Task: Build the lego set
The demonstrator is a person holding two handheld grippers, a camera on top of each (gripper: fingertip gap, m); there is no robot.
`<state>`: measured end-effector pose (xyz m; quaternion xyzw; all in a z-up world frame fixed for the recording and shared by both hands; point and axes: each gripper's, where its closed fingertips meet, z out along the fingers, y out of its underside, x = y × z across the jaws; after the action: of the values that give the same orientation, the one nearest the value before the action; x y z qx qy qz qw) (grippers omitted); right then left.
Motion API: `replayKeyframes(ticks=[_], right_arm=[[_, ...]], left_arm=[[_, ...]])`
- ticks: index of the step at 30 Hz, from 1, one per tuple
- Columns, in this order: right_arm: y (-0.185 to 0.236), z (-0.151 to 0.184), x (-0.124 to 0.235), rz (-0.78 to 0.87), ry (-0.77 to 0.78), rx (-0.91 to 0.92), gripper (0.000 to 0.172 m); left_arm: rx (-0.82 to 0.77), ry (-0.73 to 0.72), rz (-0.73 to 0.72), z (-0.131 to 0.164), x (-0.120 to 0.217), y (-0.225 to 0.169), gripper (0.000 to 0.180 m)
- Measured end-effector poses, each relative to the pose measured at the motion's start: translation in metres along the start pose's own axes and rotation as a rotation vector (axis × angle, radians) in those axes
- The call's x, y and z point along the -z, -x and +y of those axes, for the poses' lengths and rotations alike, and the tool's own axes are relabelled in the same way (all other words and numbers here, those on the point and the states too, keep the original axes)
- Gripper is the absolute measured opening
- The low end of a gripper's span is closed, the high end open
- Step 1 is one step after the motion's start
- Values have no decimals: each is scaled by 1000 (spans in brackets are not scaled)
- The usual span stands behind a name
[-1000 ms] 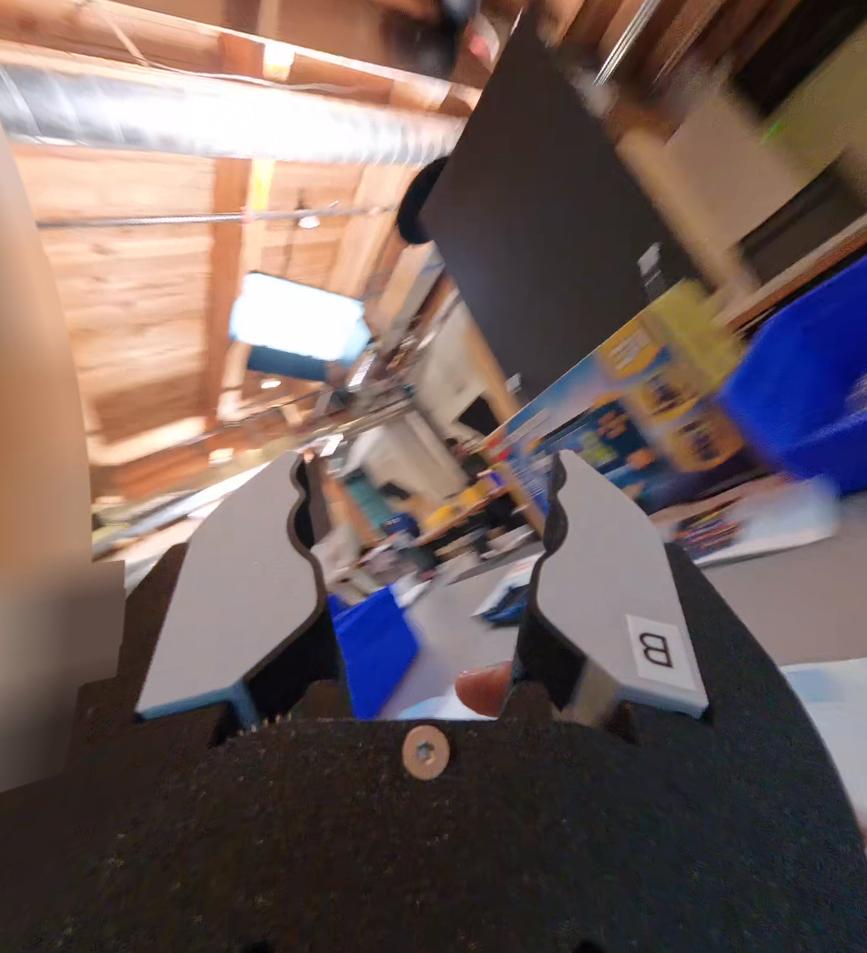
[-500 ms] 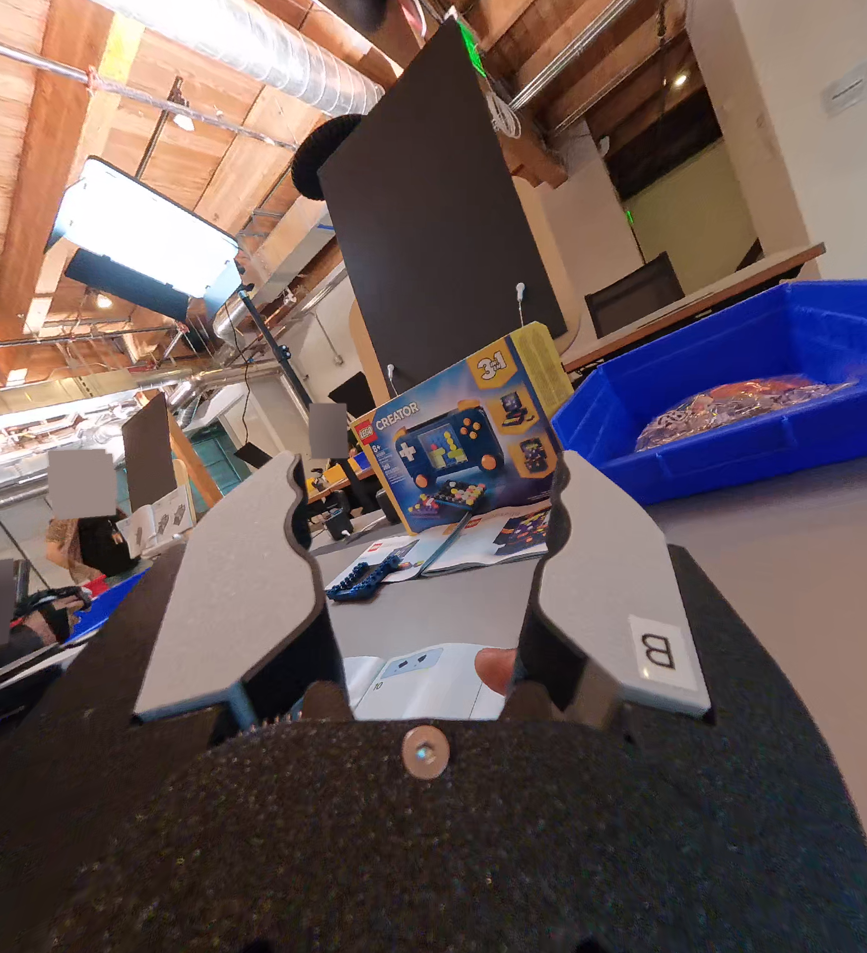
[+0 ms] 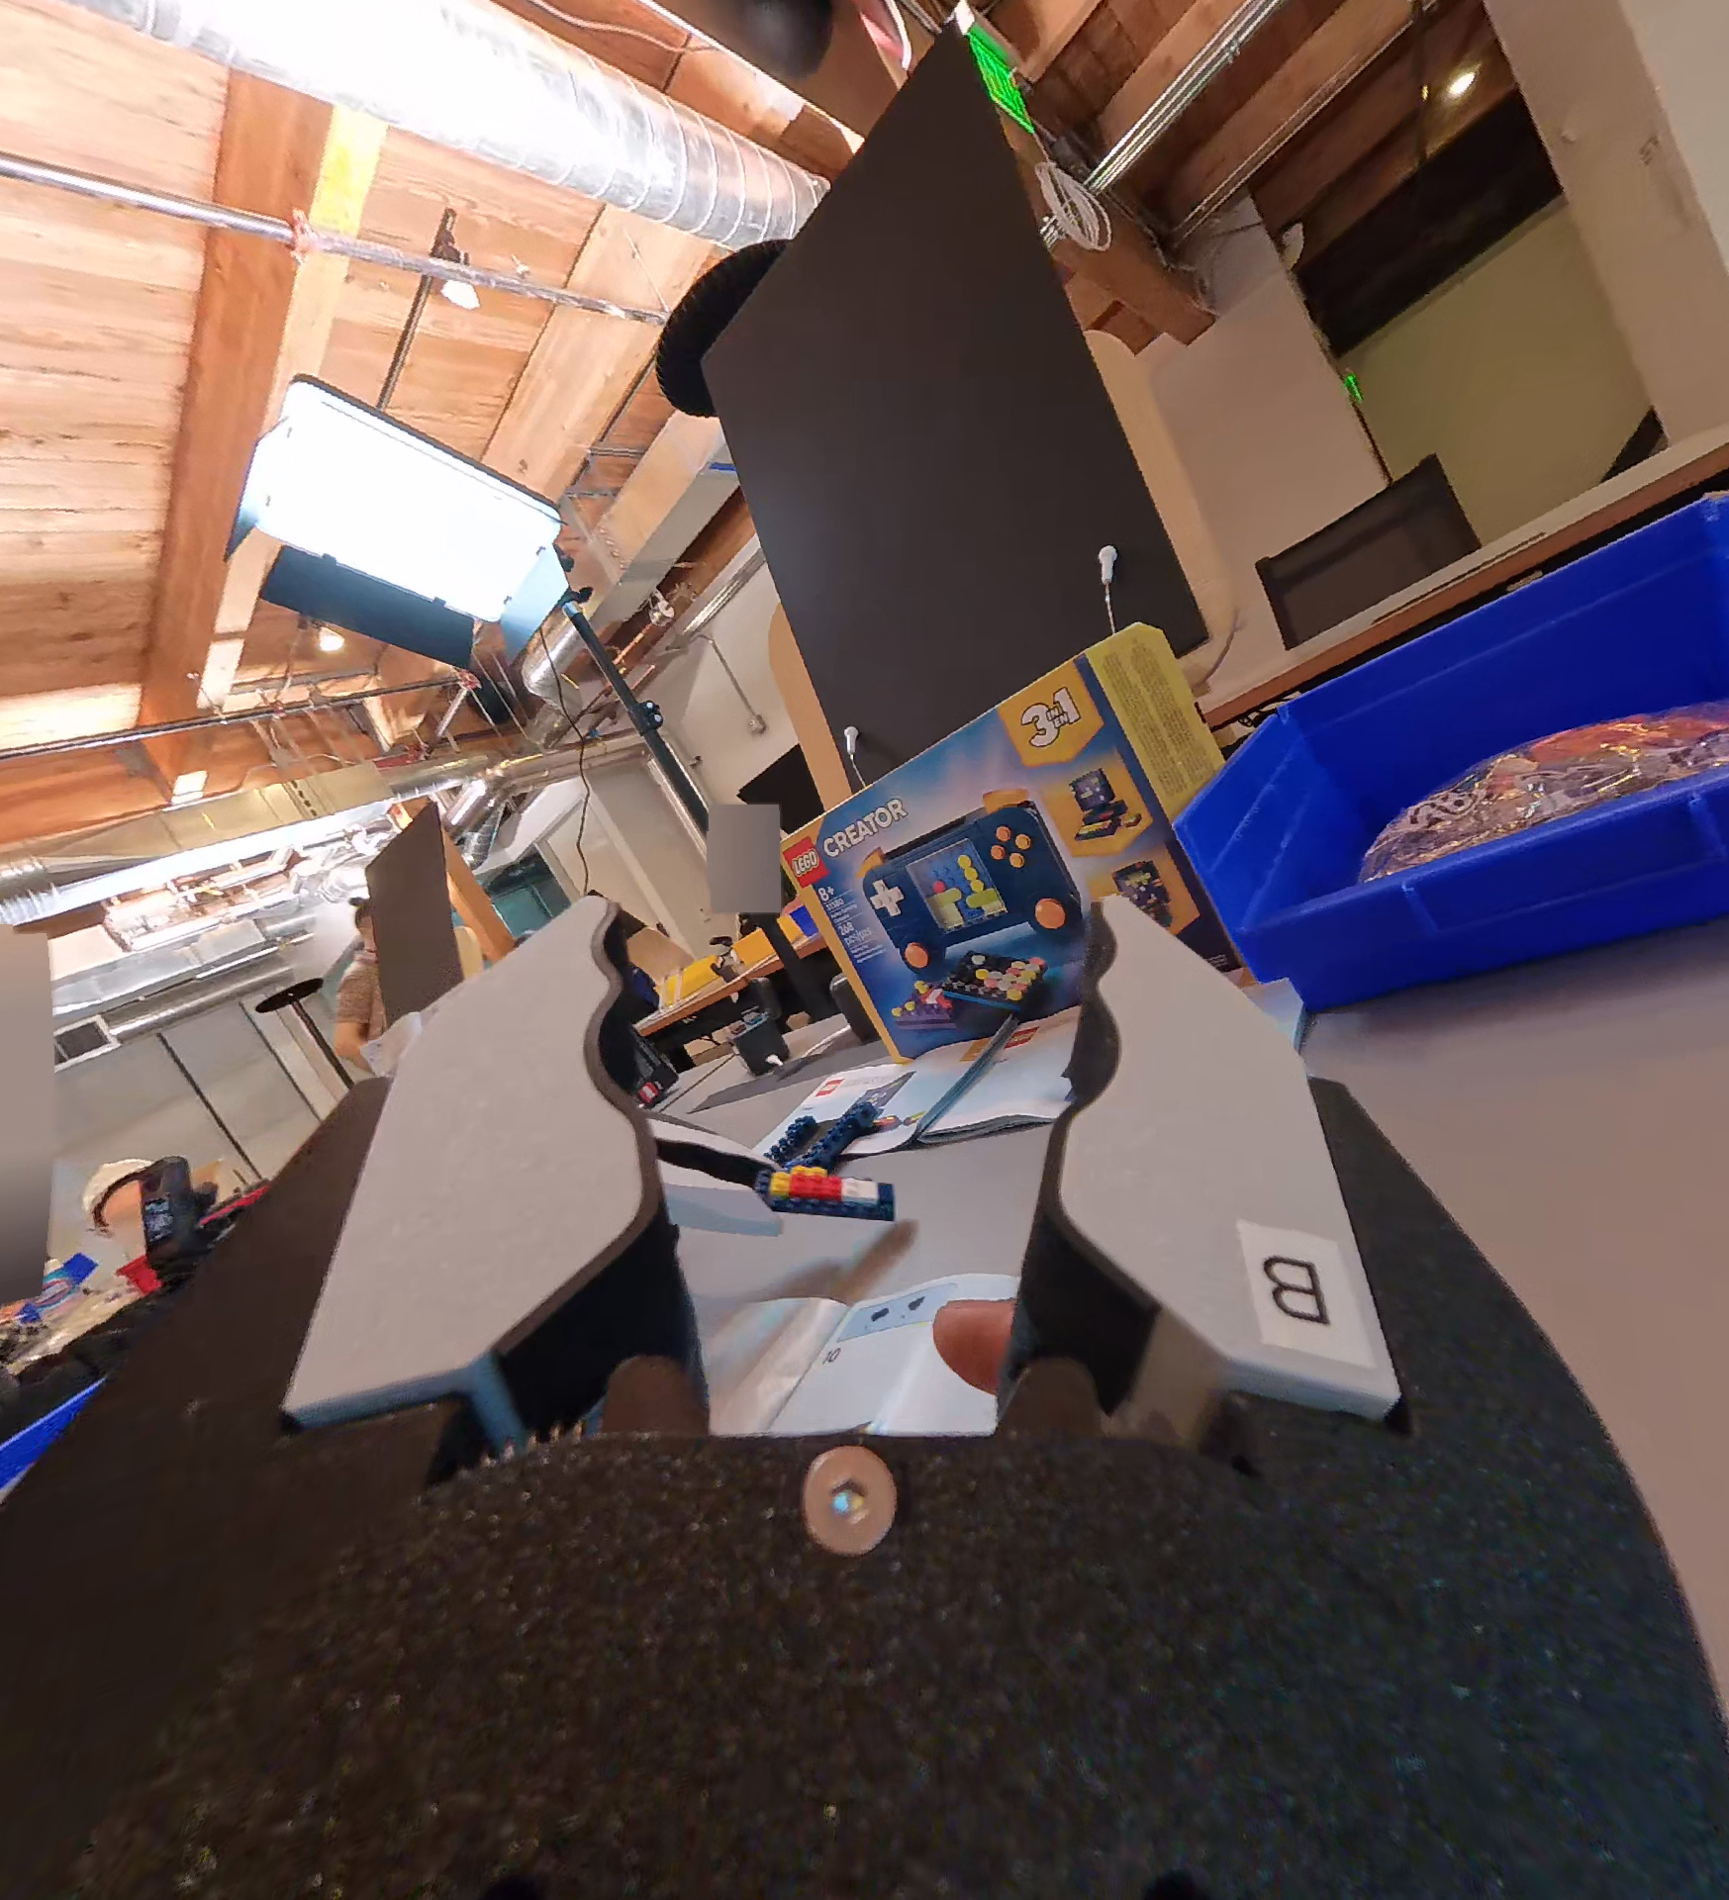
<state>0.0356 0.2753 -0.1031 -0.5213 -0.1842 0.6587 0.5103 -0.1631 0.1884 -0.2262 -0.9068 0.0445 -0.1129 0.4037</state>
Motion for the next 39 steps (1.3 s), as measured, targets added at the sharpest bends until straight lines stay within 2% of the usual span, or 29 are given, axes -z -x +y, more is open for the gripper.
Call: replayKeyframes(ticks=[6,7,8,10,12,14,16,19,21,22,23,25,27,33,39], right_arm=[[5,2,-1,-26,15,-12,84],[5,2,-1,-26,17,-9,84],[5,2,-1,-24,20,-5,85],[4,1,0,-16,21,3,85],[0,-3,1,0,31,10,86],[-6,-5,4,27,98,35,85],[-15,1,6,40,247,96,84],[-33,22,11,16,536,204,75],[-50,40,13,-12,711,303,62],[-61,48,13,-20,780,363,49],[-70,57,12,-24,838,429,42],[-91,73,13,-12,950,573,33],[-107,87,15,6,1043,660,31],[-114,91,3,22,991,693,20],[-120,101,7,36,1075,718,18]], left_arm=[[-3,3,-34,6,-3,6,36],[7,0,-35,6,-3,7,39],[20,-5,-45,5,-2,8,55],[12,-20,-58,2,1,9,62],[-15,-27,-125,-2,7,12,78],[-72,-33,-197,-11,16,9,86],[-142,-102,-184,-29,23,-15,80],[-215,-167,55,-38,11,-87,59],[-244,-142,167,-29,-11,-123,56],[-269,-116,186,-21,-22,-132,51],[-292,-86,176,-15,-31,-134,50],[-319,-17,164,-1,-42,-134,50],[-304,-6,175,5,-45,-134,51],[-284,6,191,10,-50,-135,51],[-260,4,205,10,-51,-133,48]])
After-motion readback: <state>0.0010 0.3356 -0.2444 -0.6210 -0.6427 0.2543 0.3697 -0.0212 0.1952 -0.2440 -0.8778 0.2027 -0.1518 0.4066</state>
